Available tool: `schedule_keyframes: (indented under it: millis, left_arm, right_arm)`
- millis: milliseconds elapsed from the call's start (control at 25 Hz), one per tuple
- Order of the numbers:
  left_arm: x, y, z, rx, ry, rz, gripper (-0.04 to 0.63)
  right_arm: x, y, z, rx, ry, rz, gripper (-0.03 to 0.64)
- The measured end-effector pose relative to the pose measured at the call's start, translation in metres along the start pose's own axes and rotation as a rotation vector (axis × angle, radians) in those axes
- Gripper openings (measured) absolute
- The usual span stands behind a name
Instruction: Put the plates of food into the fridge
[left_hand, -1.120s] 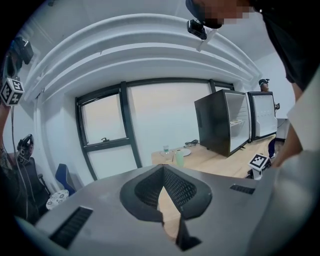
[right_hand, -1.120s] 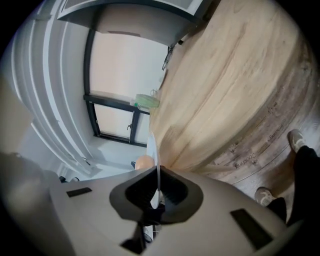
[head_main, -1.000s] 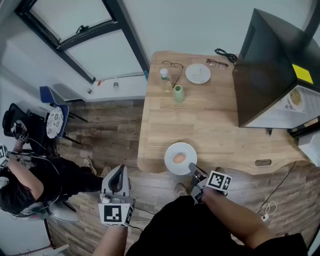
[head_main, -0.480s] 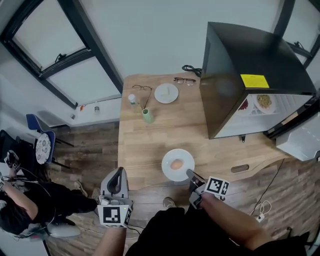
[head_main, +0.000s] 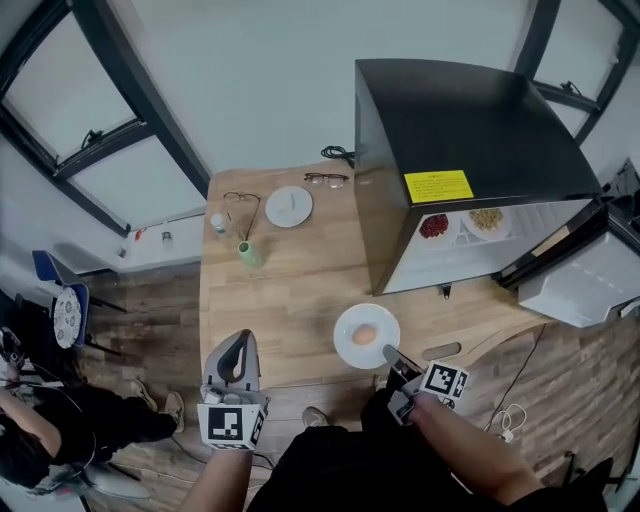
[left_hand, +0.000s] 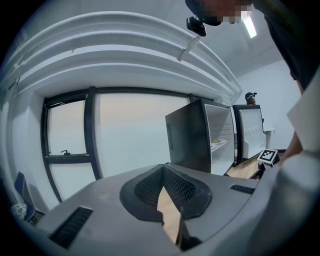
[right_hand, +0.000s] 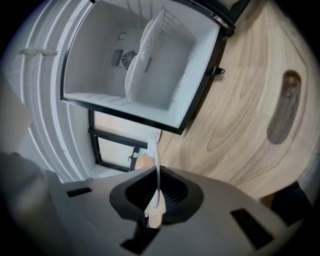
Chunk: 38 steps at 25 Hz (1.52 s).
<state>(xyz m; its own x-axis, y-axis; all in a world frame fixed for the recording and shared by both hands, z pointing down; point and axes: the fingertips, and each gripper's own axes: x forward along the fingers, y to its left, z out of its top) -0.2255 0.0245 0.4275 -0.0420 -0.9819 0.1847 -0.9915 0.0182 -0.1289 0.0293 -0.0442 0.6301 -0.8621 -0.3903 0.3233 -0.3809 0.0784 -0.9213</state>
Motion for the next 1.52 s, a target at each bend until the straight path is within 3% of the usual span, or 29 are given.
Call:
schedule_keyframes:
  millis: [400, 800, 960, 1200, 1520]
  left_arm:
    - [0.082, -0.07, 0.028, -0.004, -0.042, -0.079, 0.003]
    - [0.123, -0.107, 0.042, 0.005, -0.042, -0.077, 0.003]
    - [0.127, -0.107, 0.042, 0.01, -0.034, -0.051, 0.003]
    - [0.13, -0.104, 0.036, 0.004, -0.003, -0.006, 0.003]
    - [0.123, -0.077, 0.029, -0.005, 0.04, 0.064, 0.003]
  right_arm:
    - [-0.061, -0.029, 0.09, 0.02, -0.114, -0.032, 0.029]
    - [-0.071, -0.044, 0.156, 0.035, -0.146, -0.017, 0.029]
    - [-0.065, -0.058, 0.169, 0.032, -0.124, -0.083, 0.029]
    - [-0.04, -0.055, 0.188, 0.037, -0.094, -0.027, 0.029]
    - [-0.007, -0.063, 0.21, 0.042, -0.078, -0.077, 0.029]
